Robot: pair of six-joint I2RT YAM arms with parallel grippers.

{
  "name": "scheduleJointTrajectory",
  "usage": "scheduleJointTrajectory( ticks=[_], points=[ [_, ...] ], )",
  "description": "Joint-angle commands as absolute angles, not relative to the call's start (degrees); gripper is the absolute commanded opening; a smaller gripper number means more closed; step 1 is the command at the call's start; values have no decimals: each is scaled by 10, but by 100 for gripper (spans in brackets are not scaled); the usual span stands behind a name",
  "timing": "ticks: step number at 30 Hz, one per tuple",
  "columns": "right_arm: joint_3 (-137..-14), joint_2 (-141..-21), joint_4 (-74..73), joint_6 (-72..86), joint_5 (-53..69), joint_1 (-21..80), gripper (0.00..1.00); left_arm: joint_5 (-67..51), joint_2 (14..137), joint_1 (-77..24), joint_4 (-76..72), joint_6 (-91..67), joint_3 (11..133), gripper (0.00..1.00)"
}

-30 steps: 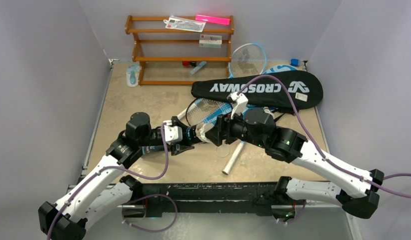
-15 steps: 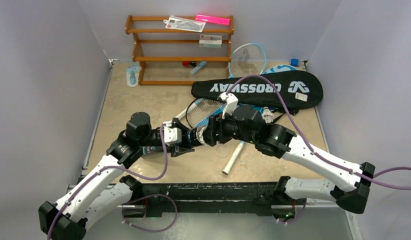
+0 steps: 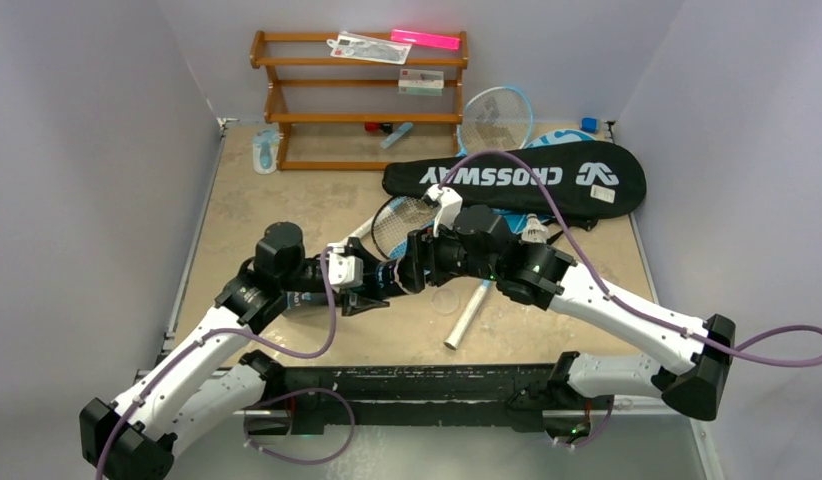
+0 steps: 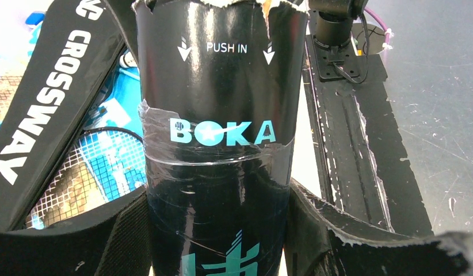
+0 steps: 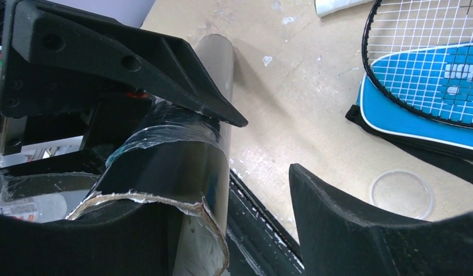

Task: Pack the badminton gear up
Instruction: Place the shuttlecock at the shuttle tube, then pick up the shuttlecock at the center of the board.

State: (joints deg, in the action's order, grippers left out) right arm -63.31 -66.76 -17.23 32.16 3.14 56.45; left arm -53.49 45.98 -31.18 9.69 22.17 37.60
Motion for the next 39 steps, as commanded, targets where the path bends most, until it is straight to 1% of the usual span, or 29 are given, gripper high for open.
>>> scheduleJointTrajectory(
  ticks=[1,6,10,11,13,15,19,24,26,29,31,34,36,39],
  points=[
    [-633,-674,-151,323,54,557,67,-577,465,-310,88,234,392,49],
    [-628,-661,-155,323,50,553,67,-550,461,-310,91,235,392,49],
    [-627,-639,-168,317,43,543,69,-546,460,-310,91,236,392,49],
    [-629,-631,-174,315,38,540,70,-545,460,-310,91,236,392,49],
    [-633,-612,-190,311,26,536,78,-544,461,-310,92,236,392,49],
    [-637,-591,-205,305,16,530,82,-543,463,-310,92,236,392,49],
    [-647,-561,-241,297,1,518,83,-535,462,-310,94,235,393,48],
    [-642,-548,-274,299,-76,495,82,-498,462,-308,99,229,394,49],
    [-629,-560,-283,305,-102,460,81,-471,464,-307,102,226,395,48],
    [-589,-592,-256,317,-81,365,80,-417,468,-304,114,222,399,48],
    [-551,-607,-211,345,-47,282,80,-398,468,-305,117,221,400,48],
    [-482,-604,-118,415,-27,201,79,-392,468,-305,118,220,399,48],
    [-445,-602,-65,469,-45,171,77,-392,467,-304,119,220,399,48],
    [-415,-616,-9,542,-95,151,75,-391,467,-305,119,220,400,48]
  ],
)
